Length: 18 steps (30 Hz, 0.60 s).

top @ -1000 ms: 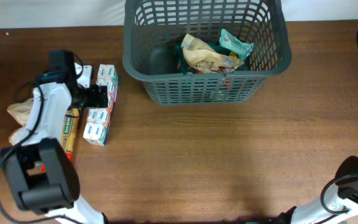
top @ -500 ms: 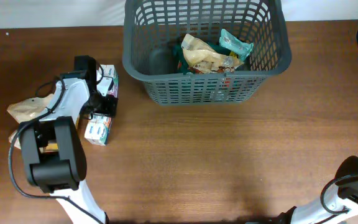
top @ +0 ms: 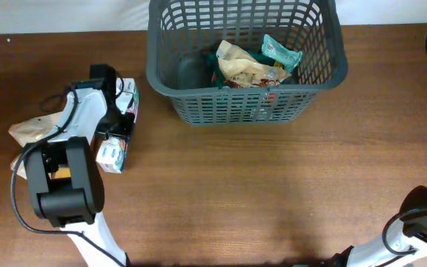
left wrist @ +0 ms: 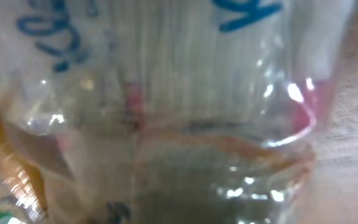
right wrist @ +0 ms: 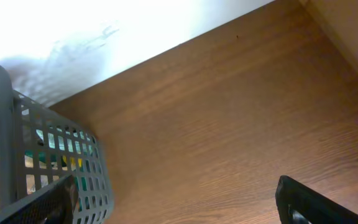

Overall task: Pack container
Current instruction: 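Grasp the white Kleenex tissue multipack with the left gripper, then lift the tissue pack over the basket and release it inside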

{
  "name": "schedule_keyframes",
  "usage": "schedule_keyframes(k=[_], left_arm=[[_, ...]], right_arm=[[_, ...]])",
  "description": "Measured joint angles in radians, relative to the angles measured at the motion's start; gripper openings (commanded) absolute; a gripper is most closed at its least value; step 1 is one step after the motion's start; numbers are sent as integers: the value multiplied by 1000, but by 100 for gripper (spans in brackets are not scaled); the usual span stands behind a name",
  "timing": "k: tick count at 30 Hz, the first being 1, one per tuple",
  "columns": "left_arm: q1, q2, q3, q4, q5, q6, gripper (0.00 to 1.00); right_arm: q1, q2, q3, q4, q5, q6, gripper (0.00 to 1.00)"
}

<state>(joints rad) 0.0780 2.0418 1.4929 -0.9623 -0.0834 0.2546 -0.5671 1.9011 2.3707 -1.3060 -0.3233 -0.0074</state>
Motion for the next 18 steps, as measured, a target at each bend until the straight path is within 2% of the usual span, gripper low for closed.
schedule_keyframes(k=[4, 12, 15, 18], left_arm=[[3, 13, 152, -99, -11, -13, 2], [17, 16, 717, -259, -23, -32, 2], [15, 16, 883, -284, -22, -8, 2], [-1, 16, 1048, -295, -18, 76, 2]], right_arm=[[0, 0, 0, 0, 0, 0, 99], [0, 0, 0, -3, -3, 1, 99], [0, 0, 0, -2, -4, 1, 99], [0, 0, 0, -3, -4, 0, 99]])
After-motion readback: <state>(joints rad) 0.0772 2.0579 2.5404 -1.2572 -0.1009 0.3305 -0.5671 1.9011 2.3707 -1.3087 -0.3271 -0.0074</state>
